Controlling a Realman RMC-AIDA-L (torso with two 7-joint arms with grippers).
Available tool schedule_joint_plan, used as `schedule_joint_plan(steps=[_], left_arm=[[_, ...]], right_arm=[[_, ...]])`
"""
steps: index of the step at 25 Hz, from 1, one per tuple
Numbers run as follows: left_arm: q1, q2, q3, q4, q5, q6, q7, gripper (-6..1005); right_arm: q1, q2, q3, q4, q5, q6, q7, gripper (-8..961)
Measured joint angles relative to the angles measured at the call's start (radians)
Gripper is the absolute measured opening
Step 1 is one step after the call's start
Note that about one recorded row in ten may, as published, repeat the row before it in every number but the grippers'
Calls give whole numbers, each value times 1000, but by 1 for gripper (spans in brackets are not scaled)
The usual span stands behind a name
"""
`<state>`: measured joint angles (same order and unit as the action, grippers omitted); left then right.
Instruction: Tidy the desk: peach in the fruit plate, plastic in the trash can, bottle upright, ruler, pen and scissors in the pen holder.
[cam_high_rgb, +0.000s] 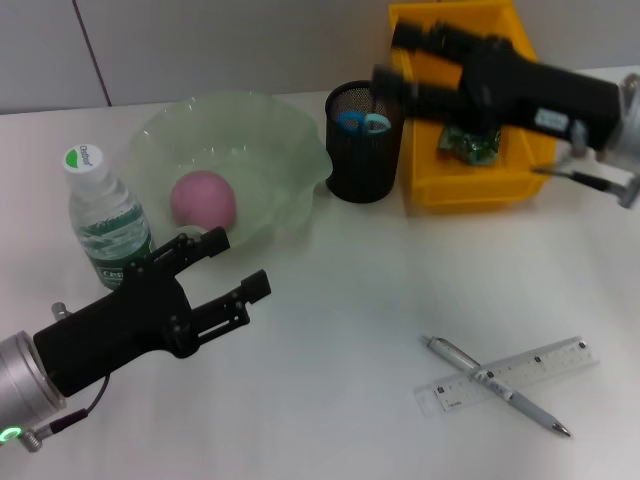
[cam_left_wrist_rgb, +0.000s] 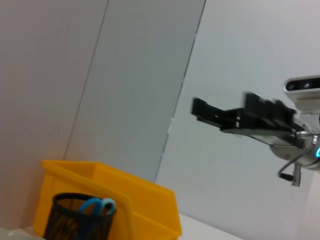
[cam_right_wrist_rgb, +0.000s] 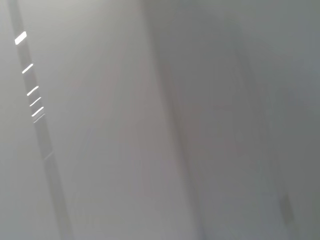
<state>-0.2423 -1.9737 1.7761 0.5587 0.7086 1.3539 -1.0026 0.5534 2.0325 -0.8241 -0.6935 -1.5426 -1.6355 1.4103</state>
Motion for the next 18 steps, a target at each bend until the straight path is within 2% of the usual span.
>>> schedule_joint_plan(steps=[1,3,4,5,6,8,12,13,16,17,18], left_arm=[[0,0,0,0,0,0,0,797],[0,5,-24,-1,54,30,-21,797],[0,5,-24,-1,54,30,-21,797],[0,6,-47,-2,110,58,-33,797],[0,6,-47,-2,110,58,-33,797],[0,7,-69,-3,168,77,-45,797],[-5,9,-88,-5,256,93,-60,797],[-9,9,-100,-6,294,91,-58,797],[-12,0,-167,-8,393,86,-55,797],[-12,0,-167,-8,393,86,-55,797],[-13,-5,-197,-11,417,84,-56,797]], right_arm=[[0,0,0,0,0,0,0,816],[-4,-28,4,-96,-124,-110,92,816],[-4,-28,4,-96,-124,-110,92,816],[-1,-38,11,-154,-206,-172,136,816],[-1,-38,11,-154,-206,-172,136,816],[12,-43,21,-215,-305,-233,172,816],[48,-44,17,-297,-481,-321,207,815],[77,-42,11,-323,-575,-355,211,815],[118,-30,-63,-367,-720,-374,211,815],[118,-30,-63,-367,-720,-374,211,815],[126,-22,-106,-385,-761,-370,208,815]])
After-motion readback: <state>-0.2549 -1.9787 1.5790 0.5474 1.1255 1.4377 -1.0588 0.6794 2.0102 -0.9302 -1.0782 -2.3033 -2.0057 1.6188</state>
